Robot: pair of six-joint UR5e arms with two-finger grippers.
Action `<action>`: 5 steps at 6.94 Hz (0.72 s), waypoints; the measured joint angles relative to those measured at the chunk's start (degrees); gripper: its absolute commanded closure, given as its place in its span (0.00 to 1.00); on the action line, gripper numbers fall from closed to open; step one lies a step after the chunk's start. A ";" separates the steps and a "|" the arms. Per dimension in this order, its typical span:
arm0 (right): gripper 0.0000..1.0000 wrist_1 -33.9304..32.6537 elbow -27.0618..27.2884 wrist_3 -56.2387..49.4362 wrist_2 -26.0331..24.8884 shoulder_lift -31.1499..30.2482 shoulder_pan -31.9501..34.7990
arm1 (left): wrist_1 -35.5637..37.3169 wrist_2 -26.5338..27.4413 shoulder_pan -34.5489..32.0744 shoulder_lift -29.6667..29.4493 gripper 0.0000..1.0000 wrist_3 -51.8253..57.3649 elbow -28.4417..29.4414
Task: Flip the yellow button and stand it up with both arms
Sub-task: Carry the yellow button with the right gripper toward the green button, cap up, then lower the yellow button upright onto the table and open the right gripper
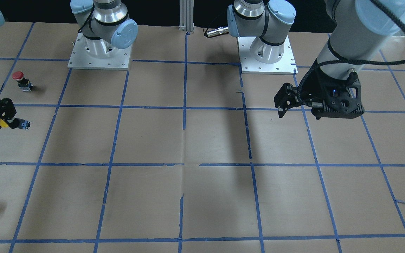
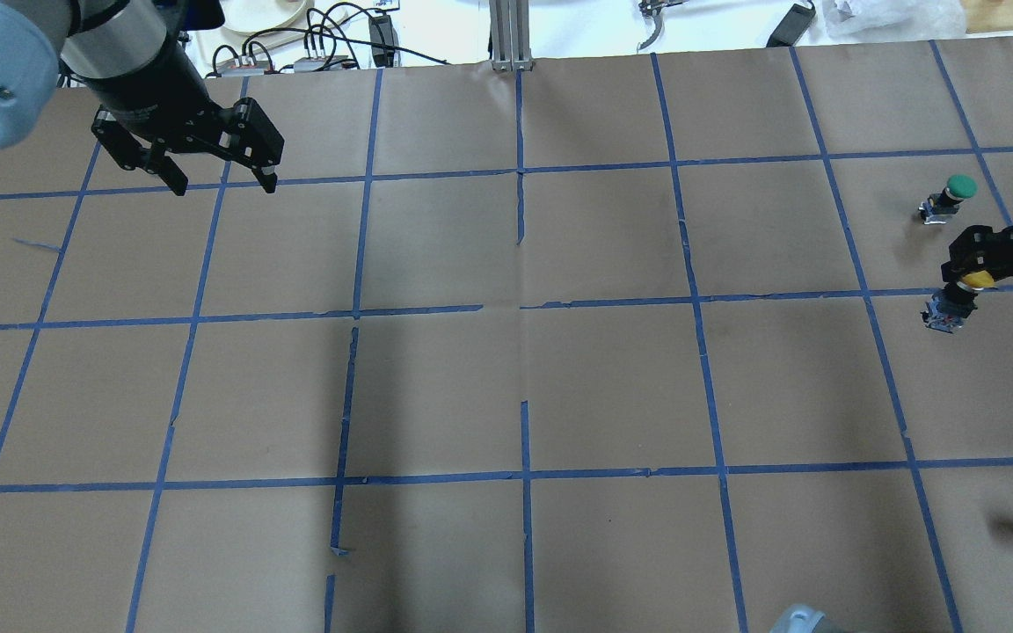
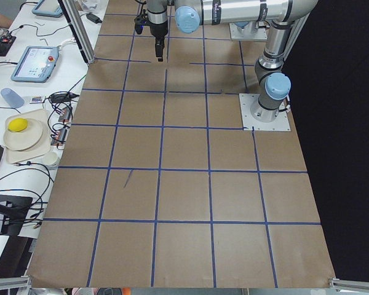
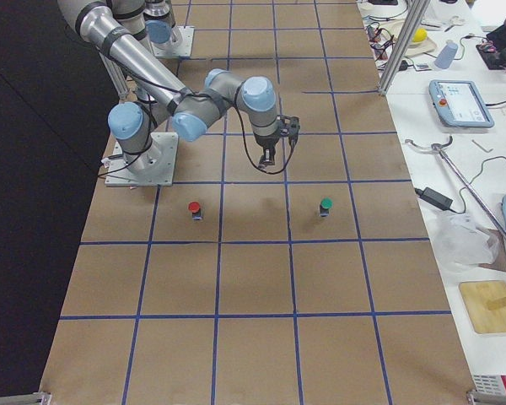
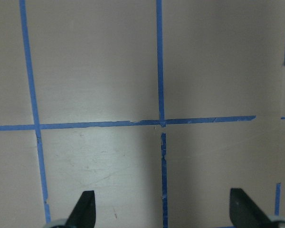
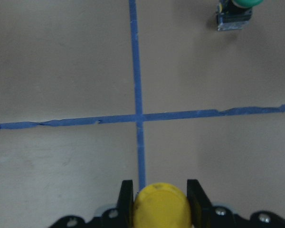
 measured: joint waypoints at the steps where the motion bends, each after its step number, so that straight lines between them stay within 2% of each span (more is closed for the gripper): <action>1: 0.92 -6.28 0.24 -5.78 0.02 3.42 -2.53 | -1.36 0.14 -0.03 0.97 0.00 0.34 0.48; 3: 0.92 -12.62 1.69 -11.54 0.23 6.77 -5.26 | -2.47 -0.26 -0.07 1.62 0.00 0.46 0.42; 5: 0.91 -21.03 5.63 -14.64 0.35 7.28 -6.27 | -2.40 -0.55 -0.26 1.56 0.00 0.45 0.20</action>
